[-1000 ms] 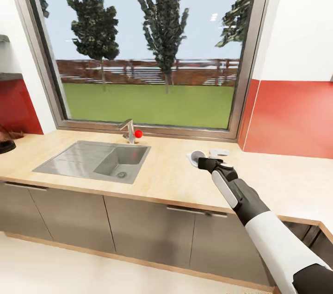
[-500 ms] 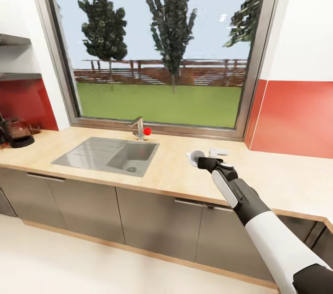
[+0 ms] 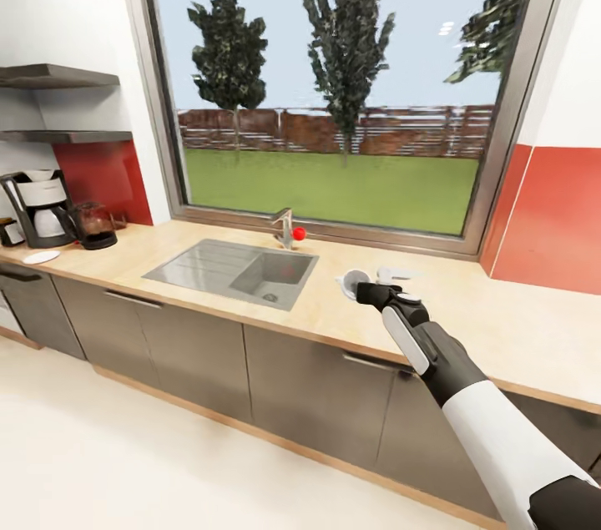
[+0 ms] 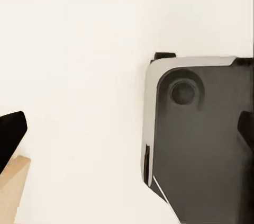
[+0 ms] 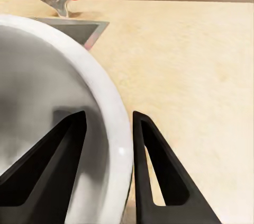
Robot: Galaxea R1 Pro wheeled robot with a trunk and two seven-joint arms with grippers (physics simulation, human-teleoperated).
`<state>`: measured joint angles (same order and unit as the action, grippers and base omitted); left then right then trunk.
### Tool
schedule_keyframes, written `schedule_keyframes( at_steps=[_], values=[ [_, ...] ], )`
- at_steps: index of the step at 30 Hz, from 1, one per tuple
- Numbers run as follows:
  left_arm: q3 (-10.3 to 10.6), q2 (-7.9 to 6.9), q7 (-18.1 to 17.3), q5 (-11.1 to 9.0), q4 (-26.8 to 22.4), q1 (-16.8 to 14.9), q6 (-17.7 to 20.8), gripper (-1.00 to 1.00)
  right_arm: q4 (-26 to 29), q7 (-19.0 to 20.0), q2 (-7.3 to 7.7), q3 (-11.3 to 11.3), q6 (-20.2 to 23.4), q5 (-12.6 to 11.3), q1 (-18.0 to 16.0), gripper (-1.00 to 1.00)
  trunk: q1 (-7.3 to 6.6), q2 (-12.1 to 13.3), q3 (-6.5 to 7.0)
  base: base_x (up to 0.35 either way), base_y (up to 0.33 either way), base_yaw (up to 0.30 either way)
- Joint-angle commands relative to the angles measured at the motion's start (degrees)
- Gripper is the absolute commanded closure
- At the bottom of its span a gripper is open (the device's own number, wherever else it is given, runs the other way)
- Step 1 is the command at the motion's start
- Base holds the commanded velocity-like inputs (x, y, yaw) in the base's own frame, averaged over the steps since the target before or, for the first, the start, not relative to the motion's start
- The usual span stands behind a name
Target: Set up a coffee station on the kitchen countertop: keep the coffee maker on the countertop, move the bottle of coffee from the kitchen shelf to the counter next to the coffee maker, place a paper coffee filter on top of the coffee maker, put the saucer next to the coffee maker with the coffee cup on the saucer, and place the electric kettle next to the coffee maker.
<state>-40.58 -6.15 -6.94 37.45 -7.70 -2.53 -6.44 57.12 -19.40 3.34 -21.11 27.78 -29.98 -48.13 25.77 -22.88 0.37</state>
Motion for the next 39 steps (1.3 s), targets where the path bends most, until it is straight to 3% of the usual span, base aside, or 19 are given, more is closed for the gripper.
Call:
schedule_keyframes(
  at_steps=[1,3,7,8,12,23,26,29,30,31,32,34,35,37,39],
  values=[
    [-0.46,-0.06,-0.25,0.47,0.03,-2.04,-0.51,-1.0,0.1,-0.54,0.08,-0.24,0.08,-0.61,-0.02,1.0,0.02,-0.05,-0.04,-0.001,0.0,0.265],
    [-0.47,-0.35,-0.26,0.4,-0.01,-7.21,-0.87,-1.0,0.03,-0.51,0.07,-0.29,0.08,-0.61,-0.02,1.0,0.02,-0.05,-0.04,0.0,0.0,0.265],
    [-0.54,-0.39,-0.27,0.27,-0.03,-9.56,-2.41,-1.0,0.0,-0.48,0.0,-0.36,0.08,-0.61,-0.03,1.0,0.02,-0.05,-0.04,0.0,0.0,0.266],
    [-0.55,-0.42,-0.27,0.26,-0.03,-9.74,-4.52,-1.0,-0.02,-0.47,0.0,-0.4,0.08,-0.61,-0.02,1.0,0.02,-0.05,-0.04,0.0,0.0,0.268],
    [-0.63,-0.33,-0.27,0.25,0.05,-9.66,-6.99,-1.0,-0.01,-0.46,-0.02,-0.5,0.14,-0.61,-0.03,1.0,0.02,-0.05,-0.04,0.0,0.0,0.269],
    [-0.56,-0.2,-0.25,0.16,0.25,-9.11,-7.36,-1.0,-0.08,-0.46,-0.09,-0.58,0.17,-0.61,-0.03,1.0,0.02,-0.05,-0.04,0.0,0.0,0.269],
    [-0.54,-0.18,-0.26,-0.89,0.3,-9.12,-7.39,-1.0,-0.09,-0.46,-0.16,-1.0,0.17,-0.62,-0.01,1.0,0.02,-0.05,-0.04,0.0,0.0,0.27],
    [-0.41,-0.16,-0.33,-3.37,0.46,-9.16,-7.44,-1.0,-0.01,-0.46,-0.18,-5.83,0.05,-0.68,0.04,1.0,0.02,-0.05,-0.04,0.0,0.0,0.27],
    [-0.4,-0.16,-0.34,-3.59,0.47,-9.16,-7.44,-1.0,0.03,-0.46,-0.21,-7.3,0.03,-0.69,0.04,1.0,0.02,-0.05,-0.04,0.0,0.0,0.269],
    [-0.39,-0.17,-0.35,-3.82,0.51,-9.16,-7.45,-1.0,0.07,-0.46,-0.59,-10.64,0.0,-0.75,0.02,1.0,0.02,-0.05,-0.04,0.0,0.0,0.269],
    [-0.39,-0.17,-0.35,-3.88,0.53,-9.16,-7.45,-1.0,0.05,-0.46,-1.05,-11.86,0.0,-0.76,0.03,1.0,0.02,-0.05,-0.04,0.0,0.0,0.269],
    [-0.38,-0.17,-0.35,-3.93,0.55,-9.16,-7.47,-1.0,-0.15,-0.46,-2.32,-14.73,-0.01,-0.78,0.04,1.0,0.02,-0.05,-0.04,0.0,0.0,0.269],
    [-0.42,-0.21,-0.35,-3.89,0.43,-9.16,-7.53,-1.0,-0.34,-0.39,-4.51,-21.53,-0.01,-0.85,0.05,1.0,0.02,-0.05,-0.04,0.0,0.0,0.269],
    [-0.5,-0.25,-0.35,-3.88,0.35,-9.16,-7.44,-1.0,-0.54,-0.42,-7.26,-23.97,0.05,-0.82,0.05,1.0,0.02,-0.05,-0.04,0.0,0.0,0.269],
    [-0.26,-0.26,-0.35,-3.88,0.33,-9.16,-7.43,-1.0,-2.01,-0.4,-8.23,-24.88,0.07,-0.8,0.44,1.0,0.02,-0.05,-0.04,0.0,0.0,0.269]
  ],
)
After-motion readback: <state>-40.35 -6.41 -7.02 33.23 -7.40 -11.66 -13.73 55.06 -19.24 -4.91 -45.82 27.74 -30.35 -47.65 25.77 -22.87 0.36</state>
